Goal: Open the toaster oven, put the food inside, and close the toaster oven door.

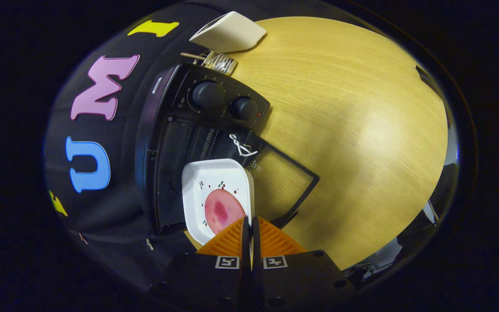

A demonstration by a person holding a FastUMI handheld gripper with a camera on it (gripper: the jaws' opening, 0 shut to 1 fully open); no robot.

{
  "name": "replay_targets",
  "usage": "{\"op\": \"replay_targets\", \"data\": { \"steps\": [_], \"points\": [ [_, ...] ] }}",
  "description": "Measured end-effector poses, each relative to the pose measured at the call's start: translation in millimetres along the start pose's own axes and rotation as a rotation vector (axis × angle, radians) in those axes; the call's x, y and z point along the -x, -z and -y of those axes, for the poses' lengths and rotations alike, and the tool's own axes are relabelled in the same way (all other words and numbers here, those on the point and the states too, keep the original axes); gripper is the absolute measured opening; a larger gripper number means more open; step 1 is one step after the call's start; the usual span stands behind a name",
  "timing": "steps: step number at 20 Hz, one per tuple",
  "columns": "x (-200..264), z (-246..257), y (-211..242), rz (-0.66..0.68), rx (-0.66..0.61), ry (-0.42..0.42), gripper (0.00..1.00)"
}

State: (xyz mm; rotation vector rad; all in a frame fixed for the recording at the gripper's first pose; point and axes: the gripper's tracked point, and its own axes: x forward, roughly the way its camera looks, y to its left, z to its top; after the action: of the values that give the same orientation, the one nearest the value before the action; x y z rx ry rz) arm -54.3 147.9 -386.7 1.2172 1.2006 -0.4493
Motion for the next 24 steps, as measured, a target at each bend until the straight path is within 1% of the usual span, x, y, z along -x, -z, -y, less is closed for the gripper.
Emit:
{"op": "replay_targets", "data": {
  "steps": [5, 8, 10, 13, 16, 18, 19, 20, 22, 24],
  "points": [
    [-31, -39, 4, 0.081, -0.133, -0.010, 0.05],
    [-49, -51, 0, 0.125, -0.239, 0.005, 0.05],
    [-59, -59, -1, 0.151, -0.302, 0.000, 0.05],
    [-68, -62, -9, 0.199, -0.312, 0.012, 0.05],
    [-73, -55, -8, 0.194, -0.303, 0.043, 0.05],
    [-73, -61, -9, 0.187, -0.306, 0.002, 0.08],
    [-76, -63, -9, 0.180, -0.315, -0.020, 0.10],
    [-71, -65, -9, 0.170, -0.324, -0.040, 0.16],
    [-66, -66, -3, 0.135, -0.292, -0.055, 0.38],
    [-59, -66, 9, 0.080, -0.182, -0.066, 0.59]
  ]
}}
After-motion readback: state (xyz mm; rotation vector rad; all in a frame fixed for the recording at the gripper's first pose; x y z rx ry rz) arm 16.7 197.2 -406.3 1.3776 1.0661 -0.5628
